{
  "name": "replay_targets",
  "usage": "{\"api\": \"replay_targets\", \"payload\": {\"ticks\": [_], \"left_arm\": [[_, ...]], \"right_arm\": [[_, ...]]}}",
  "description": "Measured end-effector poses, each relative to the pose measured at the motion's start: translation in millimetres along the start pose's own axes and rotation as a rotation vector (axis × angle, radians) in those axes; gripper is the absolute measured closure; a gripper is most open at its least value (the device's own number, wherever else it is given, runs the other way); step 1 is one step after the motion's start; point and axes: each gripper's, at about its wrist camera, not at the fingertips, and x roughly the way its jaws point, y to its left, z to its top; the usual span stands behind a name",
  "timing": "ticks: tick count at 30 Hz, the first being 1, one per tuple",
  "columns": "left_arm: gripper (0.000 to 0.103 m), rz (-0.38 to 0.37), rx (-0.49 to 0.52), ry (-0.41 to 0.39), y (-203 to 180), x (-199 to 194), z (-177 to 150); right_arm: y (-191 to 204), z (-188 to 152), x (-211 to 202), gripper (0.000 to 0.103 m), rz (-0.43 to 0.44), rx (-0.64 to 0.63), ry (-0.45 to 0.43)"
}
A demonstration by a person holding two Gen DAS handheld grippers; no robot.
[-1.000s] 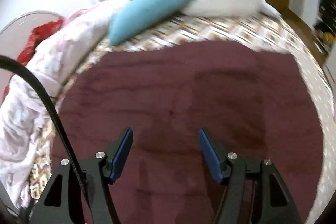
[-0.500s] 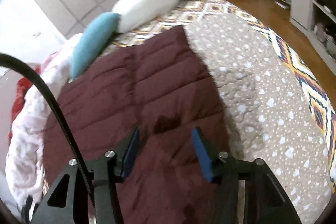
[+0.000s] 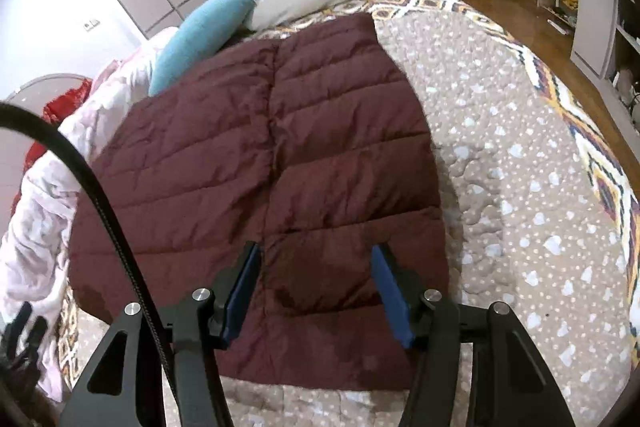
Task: Fold large clothes
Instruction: 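Press the folded coat flat with both open tools above it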
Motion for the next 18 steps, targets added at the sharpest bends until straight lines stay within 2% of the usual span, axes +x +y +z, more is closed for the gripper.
{"api": "replay_targets", "payload": {"ticks": [5,7,9,13,18], "left_arm": [[0.026,-0.021,-0.037,0.046,24,30,5],[0.026,-0.067,-0.096,0.081,43,50,10],[0.026,-0.135,-0.186,0.134,68,78,16],[0.026,-0.268,-0.282,0.178,102,126,29],[0.025,-0.361,-0.318,0.198,120,169,40]], "right_arm": [[-16,-2,-22,0.034,-0.004,0.032,-0.057],[-27,1,-27,0.023,-0.018,0.05,-0.081],[-40,6,-25,0.02,-0.033,0.084,-0.092],[-59,16,-3,0.018,0.028,0.149,-0.044],[-70,24,39,0.018,0.061,0.199,0.02]]}}
